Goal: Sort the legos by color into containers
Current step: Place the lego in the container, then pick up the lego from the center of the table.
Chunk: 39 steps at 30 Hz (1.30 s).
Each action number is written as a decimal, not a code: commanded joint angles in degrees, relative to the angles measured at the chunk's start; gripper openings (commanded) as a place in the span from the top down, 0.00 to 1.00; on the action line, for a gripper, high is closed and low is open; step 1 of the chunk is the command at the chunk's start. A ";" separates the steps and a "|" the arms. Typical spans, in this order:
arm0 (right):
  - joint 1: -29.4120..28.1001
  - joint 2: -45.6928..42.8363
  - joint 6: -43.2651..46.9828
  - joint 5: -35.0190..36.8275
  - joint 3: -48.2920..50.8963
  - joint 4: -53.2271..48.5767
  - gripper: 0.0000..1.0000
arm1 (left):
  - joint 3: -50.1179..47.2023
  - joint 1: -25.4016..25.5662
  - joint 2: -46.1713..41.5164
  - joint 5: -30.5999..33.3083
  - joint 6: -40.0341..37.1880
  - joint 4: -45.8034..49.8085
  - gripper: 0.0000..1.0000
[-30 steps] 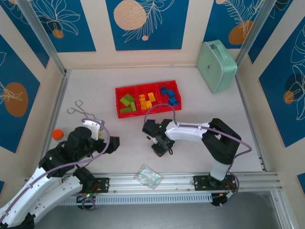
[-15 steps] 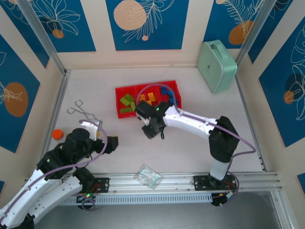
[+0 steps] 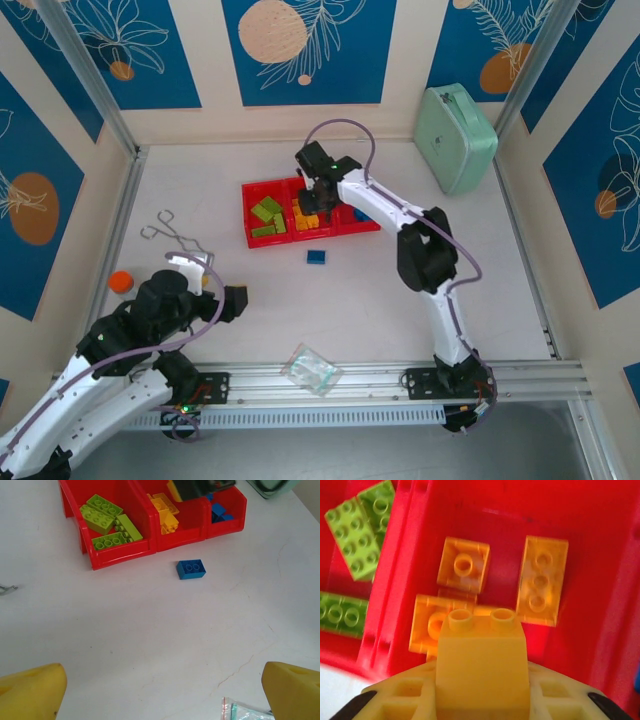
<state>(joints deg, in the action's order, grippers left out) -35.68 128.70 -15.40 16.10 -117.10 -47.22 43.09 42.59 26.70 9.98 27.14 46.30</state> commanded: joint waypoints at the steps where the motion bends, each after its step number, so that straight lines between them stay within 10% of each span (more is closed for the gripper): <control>1: 1.59 4.95 0.36 -0.77 -8.85 -3.15 0.69 | -0.24 0.65 0.27 1.09 0.38 0.63 0.00; 9: 2.15 5.53 0.47 0.80 -16.87 -8.40 0.23 | -0.11 0.68 0.67 2.41 -0.11 0.66 0.00; 15: -0.18 -9.32 -2.01 2.62 -0.83 -2.89 0.08 | 0.15 0.74 1.24 3.17 -0.11 0.98 0.00; 26: -7.41 -29.78 -25.21 8.63 40.01 14.98 0.03 | -0.38 0.72 -0.26 2.15 0.48 0.58 0.00; 39: -13.15 -14.00 -38.23 18.26 30.96 8.10 0.04 | 0.07 0.92 -0.33 4.56 2.37 2.20 0.00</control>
<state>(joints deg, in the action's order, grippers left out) -48.47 113.30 -49.01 29.56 -82.91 -35.86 43.09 42.89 26.72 13.32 28.64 47.57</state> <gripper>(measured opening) 0.967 0.997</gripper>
